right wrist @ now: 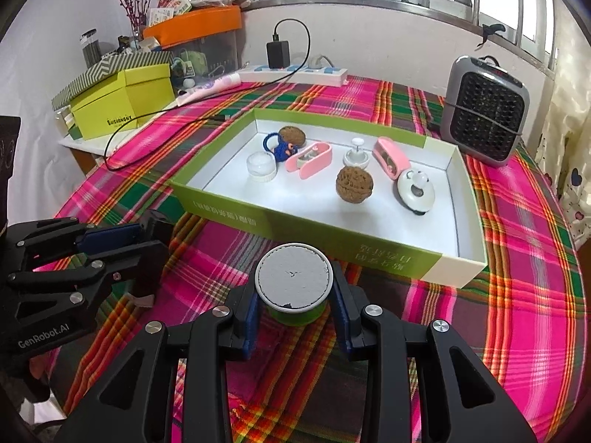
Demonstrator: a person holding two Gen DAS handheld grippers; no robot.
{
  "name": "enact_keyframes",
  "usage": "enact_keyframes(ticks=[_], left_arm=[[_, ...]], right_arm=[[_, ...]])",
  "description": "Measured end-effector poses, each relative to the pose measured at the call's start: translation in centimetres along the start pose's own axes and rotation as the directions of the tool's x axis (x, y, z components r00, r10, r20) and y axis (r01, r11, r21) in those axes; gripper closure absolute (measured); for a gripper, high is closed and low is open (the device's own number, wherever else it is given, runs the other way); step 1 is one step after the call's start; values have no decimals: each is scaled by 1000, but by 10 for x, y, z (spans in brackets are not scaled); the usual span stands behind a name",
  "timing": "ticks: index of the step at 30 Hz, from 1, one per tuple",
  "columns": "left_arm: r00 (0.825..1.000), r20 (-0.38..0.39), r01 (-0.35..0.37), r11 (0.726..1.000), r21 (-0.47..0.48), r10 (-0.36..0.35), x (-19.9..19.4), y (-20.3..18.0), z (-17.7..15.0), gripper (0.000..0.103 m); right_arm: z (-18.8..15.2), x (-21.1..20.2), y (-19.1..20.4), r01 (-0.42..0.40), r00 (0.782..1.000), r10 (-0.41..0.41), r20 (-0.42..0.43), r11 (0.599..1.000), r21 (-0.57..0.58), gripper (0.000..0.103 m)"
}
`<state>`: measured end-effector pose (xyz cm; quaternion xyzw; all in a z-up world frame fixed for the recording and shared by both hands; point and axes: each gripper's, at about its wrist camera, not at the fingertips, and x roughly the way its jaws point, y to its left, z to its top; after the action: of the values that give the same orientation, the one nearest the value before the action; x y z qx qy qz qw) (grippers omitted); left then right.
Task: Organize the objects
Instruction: 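Lift the black case with the left tool while the right tool grasps the spool, then carry the black case with the left tool into the tray while the right tool carries the spool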
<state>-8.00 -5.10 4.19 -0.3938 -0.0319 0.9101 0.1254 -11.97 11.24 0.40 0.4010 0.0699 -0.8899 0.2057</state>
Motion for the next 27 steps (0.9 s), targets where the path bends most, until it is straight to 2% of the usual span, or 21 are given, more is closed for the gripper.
enact_keyframes(ticks=[12, 27], left_arm=[[999, 45, 12, 1000, 27, -13, -10, -12, 26, 78], [997, 60, 41, 999, 6, -41, -9, -12, 42, 78]], right_arm=[[16, -18, -13, 8, 999, -9, 53, 1000, 19, 69], [23, -23, -31, 10, 997, -14, 73, 999, 43, 69]])
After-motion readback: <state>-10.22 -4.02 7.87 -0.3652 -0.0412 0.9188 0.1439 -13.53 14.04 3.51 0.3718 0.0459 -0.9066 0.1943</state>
